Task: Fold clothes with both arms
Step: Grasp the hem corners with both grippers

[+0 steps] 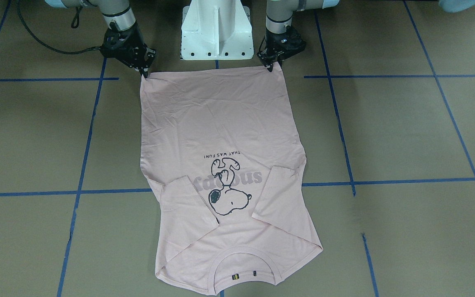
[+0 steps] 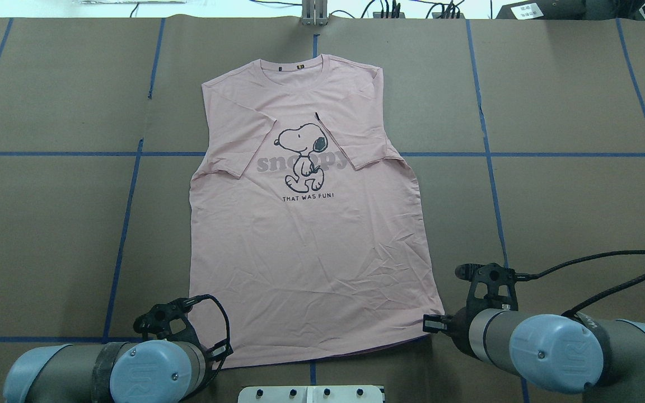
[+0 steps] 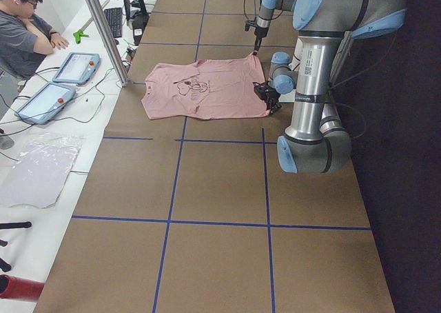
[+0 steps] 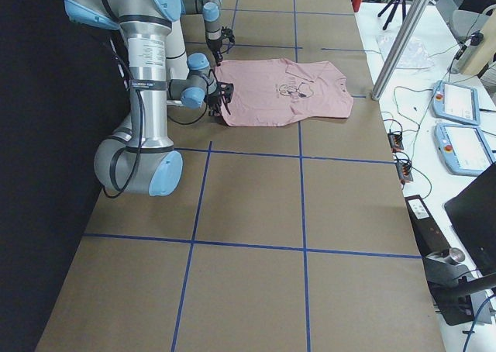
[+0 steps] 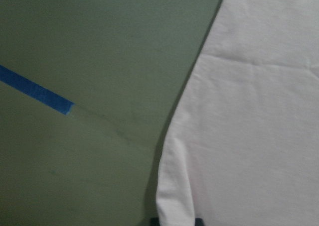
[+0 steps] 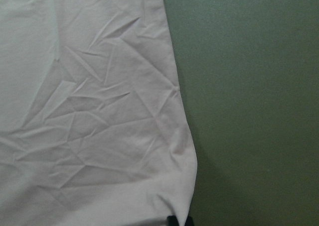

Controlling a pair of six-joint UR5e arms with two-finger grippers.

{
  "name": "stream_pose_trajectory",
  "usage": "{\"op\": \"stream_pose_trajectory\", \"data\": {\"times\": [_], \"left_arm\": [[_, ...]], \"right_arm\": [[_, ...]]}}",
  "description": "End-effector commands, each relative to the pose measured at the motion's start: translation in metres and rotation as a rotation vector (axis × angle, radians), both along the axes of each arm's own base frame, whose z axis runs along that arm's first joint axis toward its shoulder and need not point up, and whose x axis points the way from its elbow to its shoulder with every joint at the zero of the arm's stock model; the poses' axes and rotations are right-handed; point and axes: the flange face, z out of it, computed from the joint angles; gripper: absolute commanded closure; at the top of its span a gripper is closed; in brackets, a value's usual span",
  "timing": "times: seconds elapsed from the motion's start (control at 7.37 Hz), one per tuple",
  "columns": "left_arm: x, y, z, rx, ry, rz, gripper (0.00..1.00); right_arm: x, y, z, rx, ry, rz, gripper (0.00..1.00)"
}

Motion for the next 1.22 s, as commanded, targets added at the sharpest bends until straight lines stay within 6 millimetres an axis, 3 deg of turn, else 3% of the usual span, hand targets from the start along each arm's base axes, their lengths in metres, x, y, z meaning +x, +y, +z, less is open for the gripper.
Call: {"op": "stream_pose_trajectory", "data": {"times": [0.0, 0.27, 0.54, 0.81, 1.09], "left_arm": [[-0.003, -0.003, -0.005, 0.002, 0.010, -0.007, 1.00], [-0.009, -0.006, -0.012, 0.004, 0.025, -0.012, 1.00], [-0.021, -0.007, -0.029, 0.016, 0.060, -0.004, 1.00], [-0.069, -0.002, -0.082, 0.045, 0.179, 0.018, 1.00], [-0.119, 0.010, -0.117, 0.091, 0.198, 0.080, 1.00]], "right_arm": [[0.001, -0.001, 0.001, -0.001, 0.001, 0.002, 1.00], [0.005, -0.004, -0.002, -0.003, -0.004, 0.005, 1.00], [0.020, -0.005, -0.017, -0.007, -0.037, 0.000, 1.00], [0.052, 0.006, -0.054, -0.066, -0.059, -0.067, 1.00], [0.083, 0.044, -0.090, -0.108, -0.030, -0.162, 1.00]]}}
